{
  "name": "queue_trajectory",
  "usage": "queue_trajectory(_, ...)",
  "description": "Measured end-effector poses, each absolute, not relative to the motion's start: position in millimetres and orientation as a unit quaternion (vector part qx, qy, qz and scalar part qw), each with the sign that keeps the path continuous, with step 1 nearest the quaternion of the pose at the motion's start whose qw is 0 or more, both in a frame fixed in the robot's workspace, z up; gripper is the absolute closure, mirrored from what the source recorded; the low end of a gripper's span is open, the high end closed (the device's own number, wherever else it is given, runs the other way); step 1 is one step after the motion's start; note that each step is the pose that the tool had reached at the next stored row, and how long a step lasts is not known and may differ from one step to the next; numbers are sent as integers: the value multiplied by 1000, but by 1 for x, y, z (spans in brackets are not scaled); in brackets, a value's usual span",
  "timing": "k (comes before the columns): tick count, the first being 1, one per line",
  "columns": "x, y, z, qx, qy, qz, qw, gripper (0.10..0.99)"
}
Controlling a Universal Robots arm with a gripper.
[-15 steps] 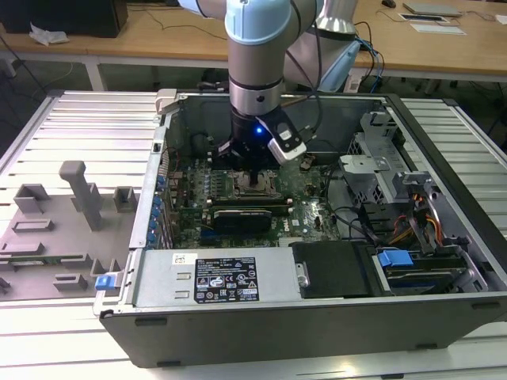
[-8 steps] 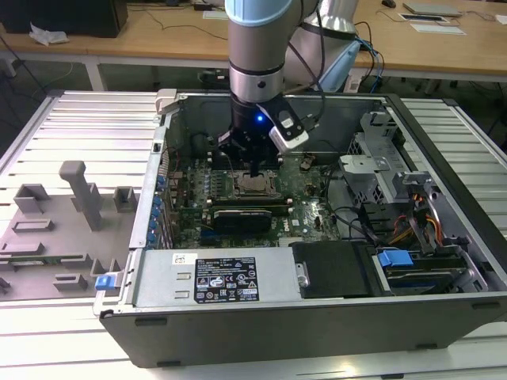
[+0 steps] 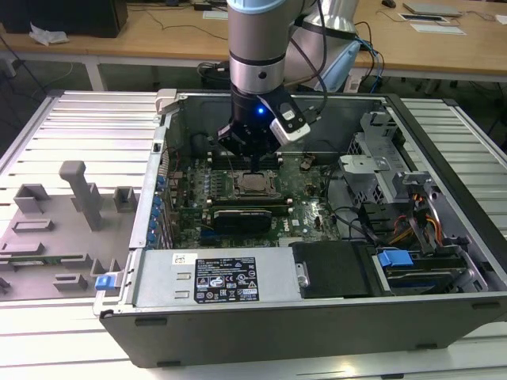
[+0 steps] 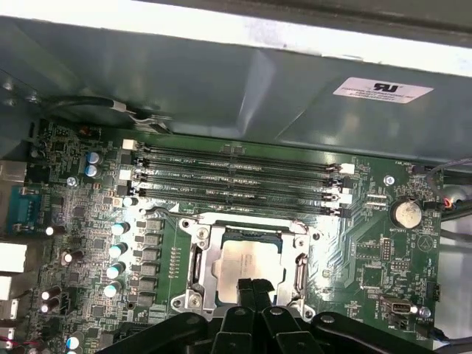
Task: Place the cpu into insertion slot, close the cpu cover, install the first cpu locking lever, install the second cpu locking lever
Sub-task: 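Close the cpu cover, then install the first cpu locking lever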
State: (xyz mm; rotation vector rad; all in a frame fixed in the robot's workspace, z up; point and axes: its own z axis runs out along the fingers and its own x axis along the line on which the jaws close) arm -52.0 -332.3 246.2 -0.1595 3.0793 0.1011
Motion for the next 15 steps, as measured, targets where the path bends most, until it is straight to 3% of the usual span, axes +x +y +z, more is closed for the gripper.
queue_trajectory(15, -52, -332, 248, -52, 998, 33, 28, 980)
